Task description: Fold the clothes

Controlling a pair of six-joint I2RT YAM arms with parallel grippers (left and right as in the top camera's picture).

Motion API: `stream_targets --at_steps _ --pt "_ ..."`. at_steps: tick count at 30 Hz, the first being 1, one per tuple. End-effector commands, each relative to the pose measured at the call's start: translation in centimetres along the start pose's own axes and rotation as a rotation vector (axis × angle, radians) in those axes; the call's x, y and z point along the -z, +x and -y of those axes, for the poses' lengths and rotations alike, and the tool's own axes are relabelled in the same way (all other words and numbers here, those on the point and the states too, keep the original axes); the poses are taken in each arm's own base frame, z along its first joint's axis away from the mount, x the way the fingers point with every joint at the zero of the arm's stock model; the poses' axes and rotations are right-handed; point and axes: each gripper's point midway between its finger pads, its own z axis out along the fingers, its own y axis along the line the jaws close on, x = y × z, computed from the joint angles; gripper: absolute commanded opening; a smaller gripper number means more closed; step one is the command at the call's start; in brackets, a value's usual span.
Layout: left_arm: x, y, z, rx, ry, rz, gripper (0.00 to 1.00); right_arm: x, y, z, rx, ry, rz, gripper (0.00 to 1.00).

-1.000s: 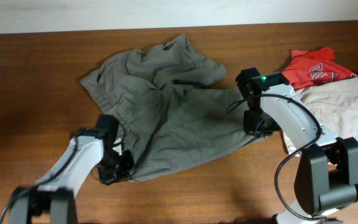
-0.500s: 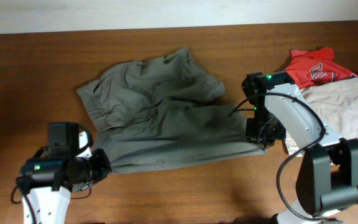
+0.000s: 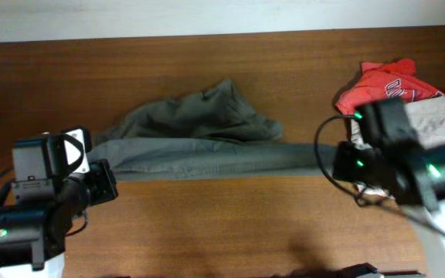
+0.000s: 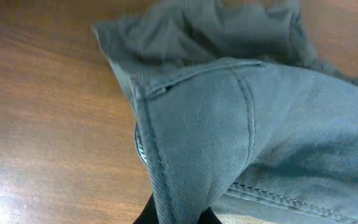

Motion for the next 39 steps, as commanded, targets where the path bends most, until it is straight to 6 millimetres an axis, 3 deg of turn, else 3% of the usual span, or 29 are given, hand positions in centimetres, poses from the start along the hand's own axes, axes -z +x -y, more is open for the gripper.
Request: stream_targets --at_steps 1,6,11,16,22,26,29,32,34,36,39 --pt "2.6 -2.1 -0.9 -0.054 -0.065 0.108 0.0 3.7 -1.2 1.7 -0.028 0.022 0.17 0.04" --pt "4.6 -2.9 -0.4 -0.058 -0.055 0.152 0.01 6.9 -1.7 1.9 -0.047 -0.035 0.291 0.04" --pt "5.8 -5.9 0.4 -0.077 -0.033 0.254 0.01 7.6 -3.5 0.9 -0.017 -0.075 0.369 0.04" --pt "4.6 -12.6 4.3 -0.156 0.144 0.41 0.0 7.7 -8.7 -1.4 0.014 -0.12 0.506 0.04" --pt "3.3 -22.0 11.9 -0.258 0.511 0.483 0.0 7.8 -17.1 -4.6 0.101 -0.135 0.736 0.04" --pt "4.6 -26.6 15.2 -0.311 0.662 0.461 0.0 8.1 -20.6 -3.7 0.082 -0.087 0.792 0.04" --pt "6.2 -29.2 16.0 -0.341 0.678 0.518 0.0 10.2 -22.6 -2.5 0.095 -0.048 0.85 0.04" --pt "7.7 -30.2 16.4 -0.366 0.683 0.577 0.0 13.1 -23.9 -1.4 0.097 -0.022 0.92 0.04" --pt "7.8 -29.5 16.8 -0.368 0.706 0.551 0.0 14.6 -23.7 -1.9 0.137 -0.075 0.925 0.04" --pt "6.8 -27.9 16.8 -0.349 0.711 0.466 0.0 14.6 -22.9 -2.6 0.163 -0.118 0.891 0.04" --pt "4.3 -24.6 15.7 -0.36 0.63 0.32 0.01 12.6 -20.9 -3.3 0.198 -0.162 0.774 0.04"
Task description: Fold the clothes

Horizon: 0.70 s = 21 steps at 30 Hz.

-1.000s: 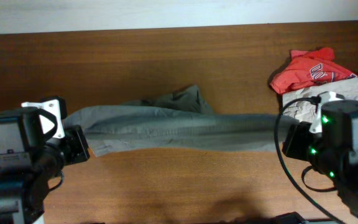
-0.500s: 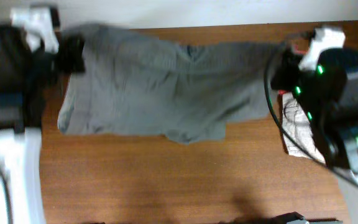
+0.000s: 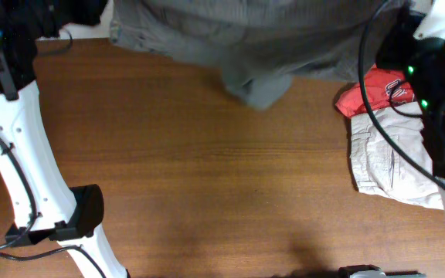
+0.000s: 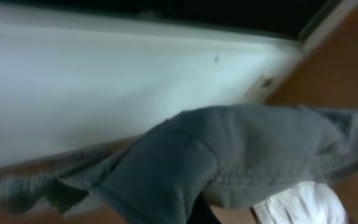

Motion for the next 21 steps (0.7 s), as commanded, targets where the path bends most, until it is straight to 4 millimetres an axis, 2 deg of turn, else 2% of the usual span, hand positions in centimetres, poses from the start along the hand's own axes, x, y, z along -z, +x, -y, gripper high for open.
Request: stream_targets --at_steps 1,2,4,7,8,10,12,13,16,19,21 --pt "-0.3 4.0 -0.6 -0.012 -0.058 -0.148 0.02 0.1 2.9 -1.7 0.025 -0.112 -0.127 0.04" --pt "-0.1 5.9 -1.3 -0.003 -0.12 -0.222 0.04 0.1 4.3 -2.1 0.024 -0.137 -0.185 0.04" --pt "0.1 7.9 -2.3 0.001 -0.21 -0.308 0.07 0.3 7.1 -3.0 0.017 -0.195 -0.305 0.04" --pt "-0.9 9.3 -2.3 0.002 -0.23 -0.366 0.14 0.9 11.0 -3.9 -0.005 -0.252 -0.481 0.04" --pt "-1.4 9.9 -2.1 0.003 -0.223 -0.391 0.17 1.3 13.0 -4.0 -0.008 -0.255 -0.572 0.04" --pt "-2.2 10.9 -2.1 0.009 -0.224 -0.432 0.17 1.9 14.8 -4.1 -0.008 -0.252 -0.662 0.04" --pt "-3.0 12.1 -1.8 0.016 -0.211 -0.476 0.16 2.6 16.3 -4.3 -0.003 -0.256 -0.738 0.04" --pt "-3.3 12.6 -1.9 0.019 -0.217 -0.498 0.11 2.9 16.8 -4.5 0.002 -0.259 -0.762 0.04" --pt "-3.6 14.0 -3.5 -0.003 -0.319 -0.557 0.07 3.8 17.7 -5.0 0.019 -0.274 -0.808 0.04" --pt "-3.0 14.2 -4.4 -0.04 -0.413 -0.576 0.06 4.2 17.9 -5.4 0.03 -0.285 -0.823 0.04" --pt "-2.4 14.0 -4.0 -0.054 -0.432 -0.566 0.06 4.3 18.0 -5.5 0.032 -0.287 -0.828 0.04"
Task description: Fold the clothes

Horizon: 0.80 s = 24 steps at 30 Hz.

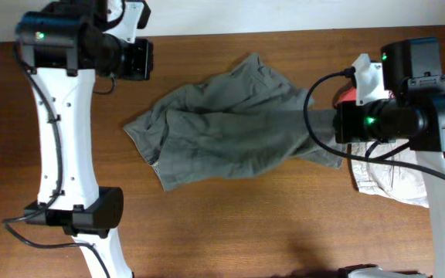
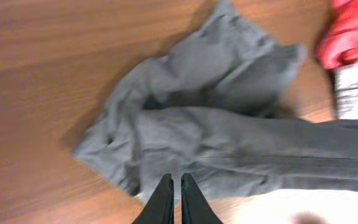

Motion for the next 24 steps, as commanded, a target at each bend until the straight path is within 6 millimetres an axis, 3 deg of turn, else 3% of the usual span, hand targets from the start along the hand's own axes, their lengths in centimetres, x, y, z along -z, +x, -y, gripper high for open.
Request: stream_targets --at_steps 1,4,8,10,12,17,22,24 --pt "2.4 0.3 -1.0 -0.033 -0.122 0.038 0.06 0.4 0.1 -0.6 0.022 -0.019 0.006 0.04" --pt "5.5 0.7 -0.2 -0.05 -0.137 0.1 0.08 0.4 0.2 -0.6 0.022 -0.018 0.005 0.04" --pt "11.3 1.6 0.4 -0.066 -0.188 0.226 0.18 0.4 0.8 -0.6 0.017 -0.017 -0.02 0.04" --pt "13.5 2.2 0.9 -0.073 -0.189 0.276 0.24 0.4 1.4 -0.5 0.013 -0.016 -0.044 0.04" --pt "14.4 2.4 1.2 -0.077 -0.19 0.297 0.25 0.4 1.8 -0.5 0.009 -0.014 -0.062 0.04" --pt "14.0 2.4 1.1 -0.074 -0.189 0.285 0.31 0.5 3.4 0.8 -0.035 0.062 -0.128 0.04" --pt "10.9 2.9 0.3 -0.059 -0.186 0.184 0.31 -1.2 5.1 1.8 -0.159 0.118 -0.216 0.04" --pt "9.6 3.5 0.0 -0.031 -0.184 0.132 0.27 -2.5 5.8 2.1 -0.184 0.126 -0.259 0.04"
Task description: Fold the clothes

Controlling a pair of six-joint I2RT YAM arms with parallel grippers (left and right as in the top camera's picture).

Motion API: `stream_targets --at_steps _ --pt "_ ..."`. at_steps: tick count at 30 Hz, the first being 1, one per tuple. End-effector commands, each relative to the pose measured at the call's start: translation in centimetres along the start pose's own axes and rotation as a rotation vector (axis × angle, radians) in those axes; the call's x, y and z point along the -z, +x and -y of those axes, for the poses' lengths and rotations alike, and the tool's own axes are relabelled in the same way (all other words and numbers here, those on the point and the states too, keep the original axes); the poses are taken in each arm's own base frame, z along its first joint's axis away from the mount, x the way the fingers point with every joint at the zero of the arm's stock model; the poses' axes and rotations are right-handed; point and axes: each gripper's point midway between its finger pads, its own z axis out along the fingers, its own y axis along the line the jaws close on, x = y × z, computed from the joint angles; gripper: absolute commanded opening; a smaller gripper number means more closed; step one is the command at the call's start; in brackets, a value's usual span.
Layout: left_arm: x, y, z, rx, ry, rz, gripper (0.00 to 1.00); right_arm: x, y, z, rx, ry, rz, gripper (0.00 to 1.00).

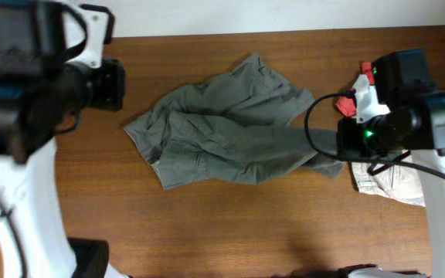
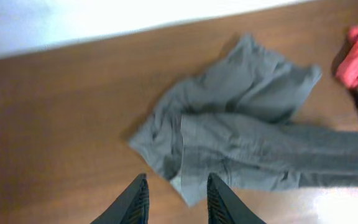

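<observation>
Grey-green trousers (image 1: pixel 230 131) lie crumpled in the middle of the wooden table (image 1: pixel 207 224), with the waist bunched at the left. One leg (image 1: pixel 319 144) runs straight to the right and goes under my right gripper (image 1: pixel 346 139), whose fingers are hidden by the arm. In the left wrist view the trousers (image 2: pixel 241 137) lie ahead and below. My left gripper (image 2: pixel 176 190) hangs open above the table near the waist corner, with nothing between its fingers.
A red garment (image 1: pixel 349 102) and pale shorts (image 1: pixel 385 179) lie at the right edge, partly under the right arm. The left arm's white links (image 1: pixel 10 208) run down the left side. A white wall borders the table's far edge.
My left gripper, then shut on nothing above the trousers, now stands open and has shifted left. The right arm has dropped slightly toward the front, and the leg lies a little slacker.
The trousers first lay stretched across the table, my left gripper shut on the waist and the right arm at the leg end. Then both arms held them high at the back. Then they lay crumpled mid-table, free of the left gripper, which is now open.
</observation>
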Motion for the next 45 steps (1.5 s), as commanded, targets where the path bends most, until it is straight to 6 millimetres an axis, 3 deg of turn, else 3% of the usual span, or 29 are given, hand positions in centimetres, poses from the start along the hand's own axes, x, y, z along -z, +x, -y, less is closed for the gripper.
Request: stream_targets --at_steps 1,5,9,12,15,19,24,27,31,36,42,43,45 --pt "-2.9 1.8 -0.3 0.02 -0.009 -0.115 0.26 -2.6 0.8 0.7 -0.073 0.04 -0.076 0.04" --pt "-4.7 4.5 -0.7 0.063 -0.032 -0.233 0.17 -5.7 1.9 1.2 -0.099 0.052 -0.147 0.04" --pt "-3.0 8.7 -3.4 0.159 -0.221 -0.296 0.15 -8.7 3.2 1.6 -0.099 0.058 -0.203 0.04" --pt "-1.5 11.7 -3.9 0.191 -0.272 -0.3 0.2 -10.7 4.1 1.0 -0.071 0.043 -0.224 0.04" --pt "-1.8 13.7 -3.7 0.211 -0.262 -0.278 0.31 -12.1 5.0 0.3 -0.031 0.038 -0.241 0.04" --pt "-5.6 16.1 -2.1 0.226 -0.158 -0.266 0.49 -14.2 7.2 -0.8 0.016 0.046 -0.289 0.04" --pt "-13.7 18.5 1.7 0.182 0.099 -0.286 0.6 -17.0 9.9 -1.1 -0.031 0.079 -0.34 0.04" --pt "-17.4 18.9 2.7 0.158 0.177 -0.291 0.61 -18.1 11.3 0.1 -0.101 0.146 -0.364 0.04" --pt "-22.0 18.2 3.6 0.067 0.266 -0.277 0.64 -19.2 13.9 3.6 -0.244 0.338 -0.385 0.04" --pt "-24.6 17.4 3.3 0.033 0.266 -0.239 0.64 -19.7 13.9 4.7 -0.37 0.408 -0.333 0.04" --pt "-25.9 15.3 3.1 -0.005 0.264 -0.146 0.71 -20.3 12.5 4.6 -0.521 0.42 -0.238 0.05" --pt "-26.3 15.0 3.1 -0.011 0.264 -0.131 0.73 -20.5 12.1 4.4 -0.535 0.406 -0.219 0.12" --pt "-27.1 14.6 3.0 -0.015 0.26 -0.113 0.76 -21.0 11.0 3.9 -0.547 0.367 -0.18 0.48"
